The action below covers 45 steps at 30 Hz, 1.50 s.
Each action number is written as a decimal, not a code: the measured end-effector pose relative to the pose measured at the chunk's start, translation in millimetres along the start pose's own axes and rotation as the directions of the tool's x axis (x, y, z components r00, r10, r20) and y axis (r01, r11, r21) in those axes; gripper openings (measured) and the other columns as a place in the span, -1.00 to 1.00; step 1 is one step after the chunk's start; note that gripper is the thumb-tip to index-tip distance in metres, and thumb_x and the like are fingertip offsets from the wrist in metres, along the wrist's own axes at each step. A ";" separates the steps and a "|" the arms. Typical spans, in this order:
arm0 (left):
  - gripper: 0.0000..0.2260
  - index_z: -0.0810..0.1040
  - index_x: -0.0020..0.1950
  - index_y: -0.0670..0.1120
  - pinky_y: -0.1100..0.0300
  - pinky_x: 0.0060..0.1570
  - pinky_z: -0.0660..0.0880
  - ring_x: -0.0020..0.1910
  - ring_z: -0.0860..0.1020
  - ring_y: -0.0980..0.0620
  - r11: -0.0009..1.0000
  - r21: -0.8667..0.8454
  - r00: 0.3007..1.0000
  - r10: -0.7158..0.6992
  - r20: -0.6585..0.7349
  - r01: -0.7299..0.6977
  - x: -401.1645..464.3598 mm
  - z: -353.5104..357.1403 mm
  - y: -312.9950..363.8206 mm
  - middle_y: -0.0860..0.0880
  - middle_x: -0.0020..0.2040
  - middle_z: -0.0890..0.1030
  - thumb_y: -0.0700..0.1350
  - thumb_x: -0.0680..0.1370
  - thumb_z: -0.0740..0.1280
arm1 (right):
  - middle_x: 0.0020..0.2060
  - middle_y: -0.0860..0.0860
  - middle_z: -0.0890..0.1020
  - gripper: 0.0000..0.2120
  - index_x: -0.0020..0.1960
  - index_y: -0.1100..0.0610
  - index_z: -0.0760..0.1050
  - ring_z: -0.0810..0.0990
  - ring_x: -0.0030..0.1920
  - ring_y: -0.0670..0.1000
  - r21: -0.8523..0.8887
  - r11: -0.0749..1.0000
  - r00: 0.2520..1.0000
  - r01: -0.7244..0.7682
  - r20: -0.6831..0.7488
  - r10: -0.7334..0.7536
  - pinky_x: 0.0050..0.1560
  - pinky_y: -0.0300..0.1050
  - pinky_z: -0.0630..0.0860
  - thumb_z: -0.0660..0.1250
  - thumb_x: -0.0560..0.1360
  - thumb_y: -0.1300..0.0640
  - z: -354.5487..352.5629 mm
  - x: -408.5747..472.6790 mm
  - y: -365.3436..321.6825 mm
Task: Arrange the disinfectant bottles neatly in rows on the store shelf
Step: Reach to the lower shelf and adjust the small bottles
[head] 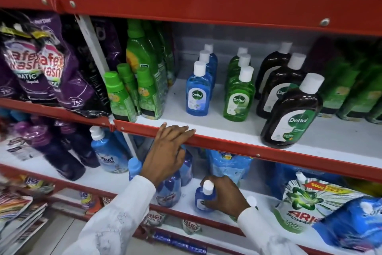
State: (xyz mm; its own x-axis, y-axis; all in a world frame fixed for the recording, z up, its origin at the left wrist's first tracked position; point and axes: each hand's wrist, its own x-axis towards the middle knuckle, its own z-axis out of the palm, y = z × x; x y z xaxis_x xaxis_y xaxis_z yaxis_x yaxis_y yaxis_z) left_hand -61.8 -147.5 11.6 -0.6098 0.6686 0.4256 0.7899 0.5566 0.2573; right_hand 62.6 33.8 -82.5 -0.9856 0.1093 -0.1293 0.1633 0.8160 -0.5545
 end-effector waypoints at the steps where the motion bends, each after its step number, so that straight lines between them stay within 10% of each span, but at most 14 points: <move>1: -0.43 0.37 0.41 0.11 -0.08 0.51 0.07 0.31 0.38 -0.01 1.000 0.013 1.000 -0.014 -0.018 0.014 -1.1 -0.8 -5.3 0.02 0.32 0.51 -0.19 0.41 0.27 | -0.09 -0.06 0.73 -0.57 0.03 -0.08 0.55 0.65 -0.11 -0.01 0.016 1.000 0.999 0.007 -0.050 -0.006 -0.09 -0.06 0.60 0.50 0.17 -0.04 -9.2 -3.5 -7.0; 9: -0.42 0.49 0.32 0.08 -0.07 0.48 0.14 0.22 0.45 -0.03 0.997 -0.042 0.993 -0.074 -0.091 0.070 -6.5 -5.6 -29.9 0.00 0.17 0.57 -0.25 0.32 0.30 | -0.27 -0.09 0.68 -0.57 0.01 -0.02 0.56 0.56 -0.32 -0.10 0.152 0.966 0.881 0.211 -0.457 -0.121 -0.27 -0.20 0.54 0.54 0.17 0.01 -129.9 -27.6 -100.2; 15: -0.48 0.55 0.23 -0.06 0.35 0.44 0.00 0.20 0.47 -0.04 0.964 -0.236 0.974 -0.165 -0.158 0.125 -4.0 -6.9 -22.8 -0.03 0.14 0.62 -0.29 0.27 0.29 | -0.28 -0.01 0.67 -0.55 0.07 0.00 0.56 0.61 -0.29 0.06 0.079 0.956 0.771 0.284 -0.612 -0.178 -0.27 -0.03 0.56 0.55 0.20 0.05 -187.3 -5.9 -149.9; 25: -0.45 0.53 0.24 -0.05 0.00 0.50 0.13 0.27 0.44 0.03 0.948 -0.273 0.966 -0.210 -0.150 0.164 -6.5 -8.3 -20.6 0.00 0.19 0.60 -0.39 0.29 0.31 | -0.27 -0.03 0.62 -0.59 -0.02 0.09 0.50 0.55 -0.34 -0.03 0.016 0.987 0.882 0.157 -0.452 -0.133 -0.42 -0.22 0.38 0.58 0.22 0.07 -187.4 60.4 -156.9; 35: -0.46 0.42 0.33 -0.03 -0.03 0.53 0.05 0.42 0.31 -0.01 0.941 -0.268 0.958 -0.251 -0.137 0.208 -10.0 1.9 -13.4 -0.03 0.30 0.49 -0.31 0.35 0.31 | 0.11 0.02 0.69 -0.35 0.33 0.02 0.42 0.63 0.09 0.03 0.062 0.977 0.903 0.203 -0.397 -0.163 0.05 -0.14 0.56 0.58 0.30 0.07 -182.9 65.8 -146.0; 42: -0.46 0.40 0.37 -0.10 0.42 0.45 -0.11 0.48 0.21 -0.02 0.942 -0.238 0.934 -0.286 -0.212 0.235 -11.4 10.6 4.2 -0.05 0.36 0.46 -0.30 0.40 0.35 | 0.02 -0.07 0.71 -0.64 0.16 0.08 0.60 0.65 0.01 -0.14 0.066 0.919 0.720 0.389 -0.645 -0.258 0.12 -0.34 0.54 0.53 0.39 0.23 -163.3 -14.9 -102.5; 45: -0.50 0.44 0.32 -0.12 0.38 0.46 -0.04 0.44 0.26 -0.05 0.939 -0.239 0.929 -0.300 -0.216 0.248 -9.3 10.4 4.5 -0.09 0.30 0.51 -0.30 0.38 0.34 | -0.13 -0.13 0.71 -0.77 0.01 0.05 0.64 0.68 -0.14 -0.11 0.107 0.922 0.774 0.371 -0.584 -0.244 -0.03 -0.29 0.60 0.51 0.40 0.27 -137.1 -46.8 -58.7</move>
State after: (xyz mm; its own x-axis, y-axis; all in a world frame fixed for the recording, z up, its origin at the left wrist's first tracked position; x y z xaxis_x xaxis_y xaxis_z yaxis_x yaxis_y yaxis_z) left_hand -53.2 -146.1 -0.3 -0.7897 0.3477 0.5055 0.6060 0.5706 0.5542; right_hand 93.0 58.7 68.8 -0.8292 0.2172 0.5150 -0.2105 0.7322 -0.6478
